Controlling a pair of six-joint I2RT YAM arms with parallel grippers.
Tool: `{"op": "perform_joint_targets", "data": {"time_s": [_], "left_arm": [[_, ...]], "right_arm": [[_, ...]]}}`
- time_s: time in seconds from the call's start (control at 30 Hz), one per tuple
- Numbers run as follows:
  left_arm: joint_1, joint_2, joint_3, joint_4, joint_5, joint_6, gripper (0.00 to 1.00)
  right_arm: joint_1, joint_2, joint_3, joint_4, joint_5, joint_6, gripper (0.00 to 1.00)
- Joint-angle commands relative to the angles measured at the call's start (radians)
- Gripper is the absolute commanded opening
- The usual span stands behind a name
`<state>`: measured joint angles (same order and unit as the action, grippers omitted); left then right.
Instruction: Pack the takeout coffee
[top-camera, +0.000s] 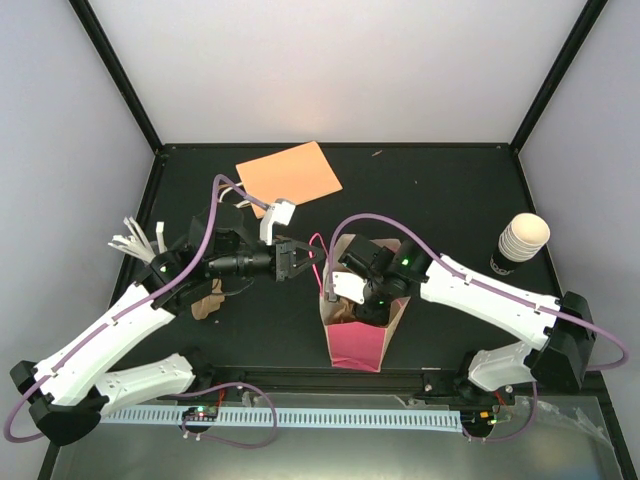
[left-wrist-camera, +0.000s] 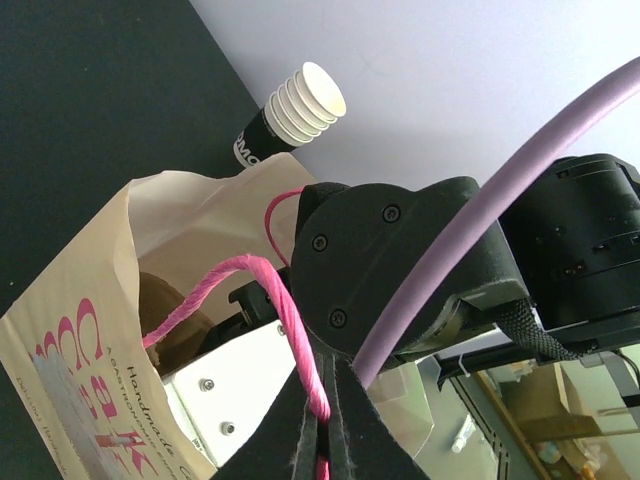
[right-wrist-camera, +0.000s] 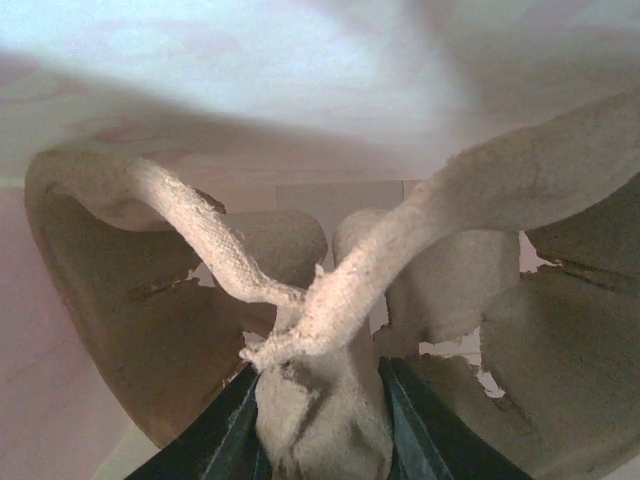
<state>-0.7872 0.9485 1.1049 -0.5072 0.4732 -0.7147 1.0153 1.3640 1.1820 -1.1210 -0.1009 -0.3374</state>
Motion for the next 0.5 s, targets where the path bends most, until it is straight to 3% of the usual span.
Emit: {"op": "perform_joint_targets", "data": {"time_s": [0.0, 0.47], "left_arm": [[-0.006, -0.022, 0.051, -0.006, 0.006, 0.003, 0.02], [-0.006, -0.056, 0.073, -0.02, -0.047, 0.023, 0.02]], "right_arm": [[-0.007, 0.008, -0.02, 0.015, -0.027, 0.007, 0.31], [-0.014, 0.031, -0.069, 0.051, -0.068, 0.039, 0.32]]}}
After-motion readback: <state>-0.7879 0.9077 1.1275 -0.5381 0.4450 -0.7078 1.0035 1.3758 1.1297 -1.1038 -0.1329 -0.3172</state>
